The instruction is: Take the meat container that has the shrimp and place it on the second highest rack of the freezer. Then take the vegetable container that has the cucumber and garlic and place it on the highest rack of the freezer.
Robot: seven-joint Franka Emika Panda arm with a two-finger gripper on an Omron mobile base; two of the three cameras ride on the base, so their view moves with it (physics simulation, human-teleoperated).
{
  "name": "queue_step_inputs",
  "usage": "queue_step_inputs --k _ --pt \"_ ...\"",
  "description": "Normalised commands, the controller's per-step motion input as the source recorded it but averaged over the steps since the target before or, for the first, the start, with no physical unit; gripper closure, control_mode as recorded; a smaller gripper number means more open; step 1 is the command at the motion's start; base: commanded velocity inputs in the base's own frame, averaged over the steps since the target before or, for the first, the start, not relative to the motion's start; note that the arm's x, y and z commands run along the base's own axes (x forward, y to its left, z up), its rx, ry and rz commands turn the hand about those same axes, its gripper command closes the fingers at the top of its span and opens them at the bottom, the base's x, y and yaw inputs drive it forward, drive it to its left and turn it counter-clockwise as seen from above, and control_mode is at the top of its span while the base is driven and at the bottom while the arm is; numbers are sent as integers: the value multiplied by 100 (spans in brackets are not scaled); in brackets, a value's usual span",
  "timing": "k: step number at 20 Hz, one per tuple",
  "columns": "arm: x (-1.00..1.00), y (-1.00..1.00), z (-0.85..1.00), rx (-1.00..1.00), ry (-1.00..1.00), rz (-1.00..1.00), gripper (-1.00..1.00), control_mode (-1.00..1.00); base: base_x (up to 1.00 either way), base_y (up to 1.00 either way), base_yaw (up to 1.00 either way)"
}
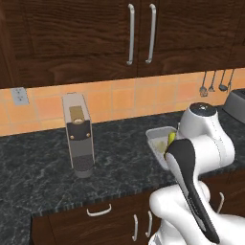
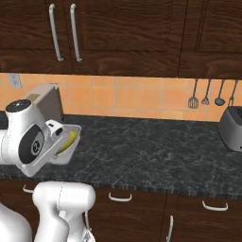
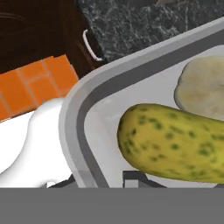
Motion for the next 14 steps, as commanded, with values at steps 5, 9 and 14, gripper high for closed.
queue_step_inputs --k 5,9,14 --pt "-83 -2 15 0 -24 -6 100 -100 0 0 0" --pt "-53 -10 17 1 -18 -3 100 -100 0 0 0" --pt "-34 -12 4 1 -11 -8 100 100 -9 -6 -5"
